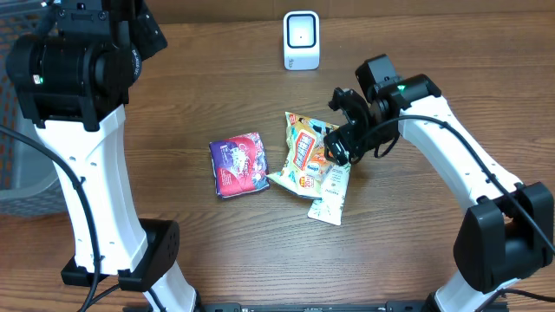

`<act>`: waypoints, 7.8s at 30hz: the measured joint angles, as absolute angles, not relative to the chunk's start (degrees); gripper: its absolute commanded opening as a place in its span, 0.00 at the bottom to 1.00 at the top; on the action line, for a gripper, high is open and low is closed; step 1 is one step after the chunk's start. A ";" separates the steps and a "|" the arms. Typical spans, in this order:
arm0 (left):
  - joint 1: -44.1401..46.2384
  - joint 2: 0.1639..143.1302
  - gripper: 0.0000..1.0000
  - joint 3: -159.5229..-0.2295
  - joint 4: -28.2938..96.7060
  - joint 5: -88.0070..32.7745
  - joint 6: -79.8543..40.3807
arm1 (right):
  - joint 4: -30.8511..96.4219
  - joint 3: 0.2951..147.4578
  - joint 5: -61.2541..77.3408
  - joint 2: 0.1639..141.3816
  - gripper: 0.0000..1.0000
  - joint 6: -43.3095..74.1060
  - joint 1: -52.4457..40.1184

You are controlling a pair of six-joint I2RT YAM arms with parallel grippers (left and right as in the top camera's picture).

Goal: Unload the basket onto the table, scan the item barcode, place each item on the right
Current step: 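Reach right gripper down to the pile and grasp the orange pack, then lift the orange pack and hold it in front of the scanner, then swing right arm to the right edge and drop the orange pack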

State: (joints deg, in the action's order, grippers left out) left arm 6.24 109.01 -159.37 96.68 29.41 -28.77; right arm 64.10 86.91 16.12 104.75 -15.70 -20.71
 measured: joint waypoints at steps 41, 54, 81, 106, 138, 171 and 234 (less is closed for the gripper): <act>6.24 109.03 1.00 -159.37 96.68 29.10 -28.75 | 59.51 88.31 4.21 117.45 0.80 -18.02 -33.36; 6.24 109.03 1.00 -159.37 96.68 29.10 -28.75 | 57.93 88.31 4.12 117.56 0.65 -15.55 -33.36; 6.24 109.06 0.99 -157.56 96.68 26.61 -28.75 | 71.33 103.18 19.49 117.73 0.57 14.57 -32.23; 6.24 109.06 0.99 -157.42 96.71 23.77 -28.75 | 73.41 103.18 44.64 117.73 0.67 26.41 -25.02; 6.24 109.06 1.00 -157.40 96.71 14.17 -28.75 | 72.10 103.18 45.28 117.73 0.50 58.35 -18.79; 6.24 109.06 1.00 -157.36 96.71 13.87 -28.75 | 17.56 103.18 11.38 119.33 0.56 10.96 -20.36; 6.24 109.06 0.99 -157.36 96.73 13.87 -28.75 | -45.10 105.01 10.72 150.34 0.52 -6.26 -20.27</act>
State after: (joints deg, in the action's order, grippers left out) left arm 6.24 109.06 -157.36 96.73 13.87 -28.75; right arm -45.10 105.01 10.72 150.34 -6.26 -20.27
